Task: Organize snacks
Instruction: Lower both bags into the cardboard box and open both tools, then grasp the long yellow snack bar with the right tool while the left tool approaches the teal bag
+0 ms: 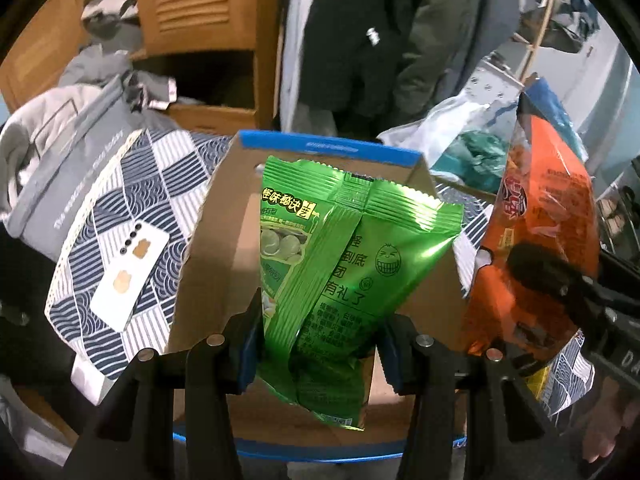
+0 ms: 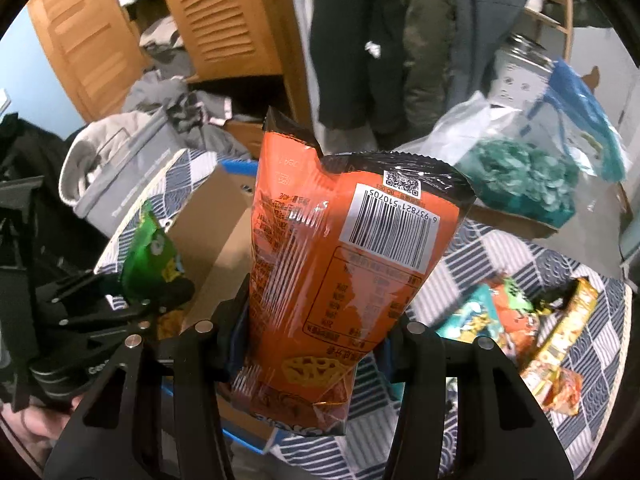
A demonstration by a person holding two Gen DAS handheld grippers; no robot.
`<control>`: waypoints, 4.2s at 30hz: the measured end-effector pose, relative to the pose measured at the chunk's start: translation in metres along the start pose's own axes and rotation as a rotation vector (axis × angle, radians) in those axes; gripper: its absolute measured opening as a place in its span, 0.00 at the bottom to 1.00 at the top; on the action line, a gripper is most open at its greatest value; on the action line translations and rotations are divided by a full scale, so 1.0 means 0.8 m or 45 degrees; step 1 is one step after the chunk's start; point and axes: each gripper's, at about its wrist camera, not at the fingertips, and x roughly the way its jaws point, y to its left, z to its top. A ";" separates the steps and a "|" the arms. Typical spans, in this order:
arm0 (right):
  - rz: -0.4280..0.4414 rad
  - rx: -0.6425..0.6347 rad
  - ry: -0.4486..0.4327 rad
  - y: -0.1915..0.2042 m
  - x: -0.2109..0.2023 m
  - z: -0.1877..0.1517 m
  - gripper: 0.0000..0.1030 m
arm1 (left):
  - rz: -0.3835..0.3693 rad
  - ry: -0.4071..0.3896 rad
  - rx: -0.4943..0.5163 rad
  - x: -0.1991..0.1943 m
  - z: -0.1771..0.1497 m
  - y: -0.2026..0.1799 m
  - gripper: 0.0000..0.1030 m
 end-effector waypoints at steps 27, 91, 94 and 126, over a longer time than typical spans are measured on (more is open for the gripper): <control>0.065 -0.032 0.167 0.046 0.071 -0.007 0.67 | 0.045 -0.015 -0.126 -0.018 -0.002 0.047 0.63; -0.468 0.529 0.114 -0.281 -0.031 -0.121 0.73 | -0.105 0.061 0.430 0.033 -0.005 -0.241 0.74; -0.473 0.546 0.128 -0.292 -0.023 -0.125 0.73 | -0.102 0.077 0.451 0.048 -0.006 -0.254 0.75; -0.395 0.583 0.160 -0.318 0.017 -0.125 0.32 | -0.189 0.264 0.499 0.141 -0.030 -0.313 0.79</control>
